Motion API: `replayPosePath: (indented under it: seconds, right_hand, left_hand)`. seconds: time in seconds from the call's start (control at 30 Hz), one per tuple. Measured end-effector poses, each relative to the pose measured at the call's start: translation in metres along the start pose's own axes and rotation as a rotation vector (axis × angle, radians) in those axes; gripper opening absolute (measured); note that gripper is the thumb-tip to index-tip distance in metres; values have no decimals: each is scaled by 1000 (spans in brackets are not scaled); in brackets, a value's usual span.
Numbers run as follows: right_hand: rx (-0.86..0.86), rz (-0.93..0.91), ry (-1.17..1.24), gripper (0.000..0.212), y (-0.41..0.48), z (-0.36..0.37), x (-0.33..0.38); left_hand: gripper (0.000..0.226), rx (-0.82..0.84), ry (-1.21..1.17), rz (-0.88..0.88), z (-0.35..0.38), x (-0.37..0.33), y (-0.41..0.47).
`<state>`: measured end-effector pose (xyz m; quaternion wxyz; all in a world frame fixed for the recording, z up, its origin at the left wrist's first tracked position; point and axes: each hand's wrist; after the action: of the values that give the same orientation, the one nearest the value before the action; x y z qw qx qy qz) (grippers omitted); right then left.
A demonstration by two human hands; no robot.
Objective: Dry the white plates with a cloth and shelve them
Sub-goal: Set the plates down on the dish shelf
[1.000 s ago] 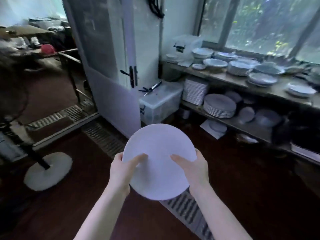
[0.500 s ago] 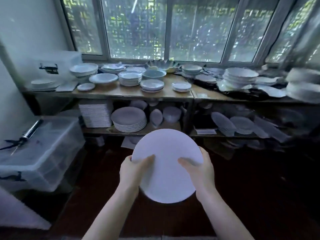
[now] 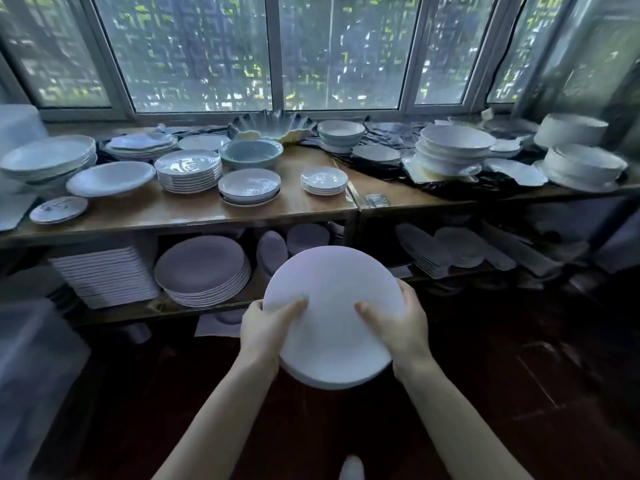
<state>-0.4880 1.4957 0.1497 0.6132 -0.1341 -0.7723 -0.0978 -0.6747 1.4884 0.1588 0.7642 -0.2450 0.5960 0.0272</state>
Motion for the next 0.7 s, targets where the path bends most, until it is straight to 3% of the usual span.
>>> replayPosePath:
  seconds: [0.33,0.6,0.7]
  right_hand:
    - [62,19,10,61,240,50,-5]
    - [70,43,-13,74,410,93,7]
    - [78,45,-19,62,478,114,1]
  left_hand:
    - [71,-63,-7,-14,121,-35,192]
    - [59,-122,34,-42,206,-71,341]
    - [63,-139,22,-50,234,-75,411]
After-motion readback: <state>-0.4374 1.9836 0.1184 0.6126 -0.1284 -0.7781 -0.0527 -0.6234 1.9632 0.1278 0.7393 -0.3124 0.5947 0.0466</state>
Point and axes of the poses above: each hand's wrist, its own y-axis towards the middle knuckle, its own z-axis out of the palm, x = y × z, and after that the axes turned 6 degrees about -y, right-handed
